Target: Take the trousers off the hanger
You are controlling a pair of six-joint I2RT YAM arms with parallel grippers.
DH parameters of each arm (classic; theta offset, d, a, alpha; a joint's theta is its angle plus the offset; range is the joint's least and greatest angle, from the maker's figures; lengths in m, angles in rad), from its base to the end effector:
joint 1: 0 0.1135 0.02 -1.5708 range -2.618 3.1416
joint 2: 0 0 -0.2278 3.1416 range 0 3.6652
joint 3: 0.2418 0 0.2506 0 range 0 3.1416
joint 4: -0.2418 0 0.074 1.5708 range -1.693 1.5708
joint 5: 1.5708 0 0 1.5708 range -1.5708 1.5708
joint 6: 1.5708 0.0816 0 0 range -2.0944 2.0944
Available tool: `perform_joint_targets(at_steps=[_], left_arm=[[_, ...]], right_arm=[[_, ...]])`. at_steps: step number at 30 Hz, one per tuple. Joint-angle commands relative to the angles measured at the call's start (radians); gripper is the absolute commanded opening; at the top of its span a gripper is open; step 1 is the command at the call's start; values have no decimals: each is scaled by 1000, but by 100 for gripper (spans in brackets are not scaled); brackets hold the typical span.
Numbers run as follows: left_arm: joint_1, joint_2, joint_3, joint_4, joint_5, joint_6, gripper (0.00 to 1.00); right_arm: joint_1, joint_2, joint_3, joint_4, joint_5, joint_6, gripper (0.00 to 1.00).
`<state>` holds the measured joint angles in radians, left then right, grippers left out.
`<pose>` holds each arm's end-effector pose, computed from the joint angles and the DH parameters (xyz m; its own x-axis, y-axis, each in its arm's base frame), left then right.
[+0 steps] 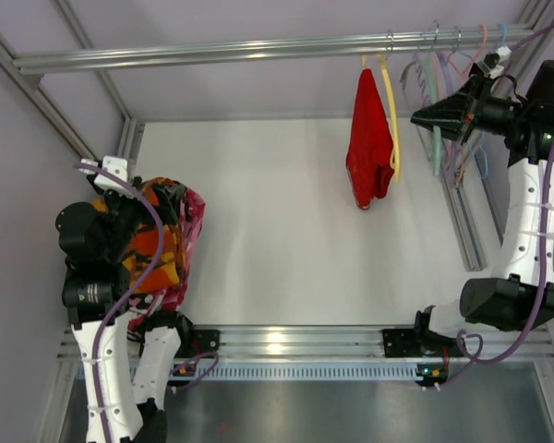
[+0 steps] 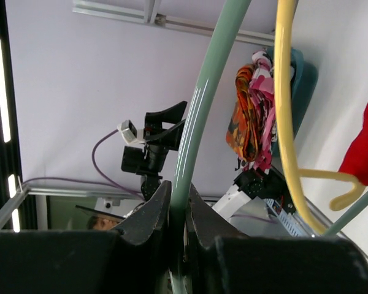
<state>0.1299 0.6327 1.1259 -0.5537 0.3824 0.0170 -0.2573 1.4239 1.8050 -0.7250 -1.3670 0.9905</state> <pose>0.1741 -0.0080 0.4072 -0.0557 0.0086 -0.9984 0.2501 0.9682 -0.0056 0.2867 0.0072 0.4545 -0.8814 0.4069 -0.2400 -0.1879 0.1642 0.9684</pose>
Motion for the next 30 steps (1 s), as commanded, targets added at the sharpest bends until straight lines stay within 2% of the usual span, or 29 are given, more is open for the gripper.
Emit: perform_joint_targets(at_steps=[1,13,14,16,17,19,20,23,30], left_arm=[[0,-5,-8,14,-13,-14,98],[0,-1,-20,15,-16,-14,98],[0,-2,-21,15,-16,-12,98],[0,-4,-23,14,-17,-14,98],[0,-4,-25,15,-19,-12,98],[-1,-4,-21,15,-17,-12,98],[2,-5,-20,15,-16,-14,98],[0,-7,-12,15,-16,-14,98],[0,-24,-21,15,-7,-44,98]], right_arm=[[4,0,10,71,-29,13,0],[-5,66,39,85,-15,34,0],[-5,69,40,84,-14,34,2],[-7,64,25,82,-10,25,13],[-8,53,13,82,-7,20,31],[-8,40,-32,82,-1,14,49],[-11,23,-45,78,2,8,65],[-14,-12,-71,53,22,-19,81],[-74,-152,-78,-60,158,-147,97]])
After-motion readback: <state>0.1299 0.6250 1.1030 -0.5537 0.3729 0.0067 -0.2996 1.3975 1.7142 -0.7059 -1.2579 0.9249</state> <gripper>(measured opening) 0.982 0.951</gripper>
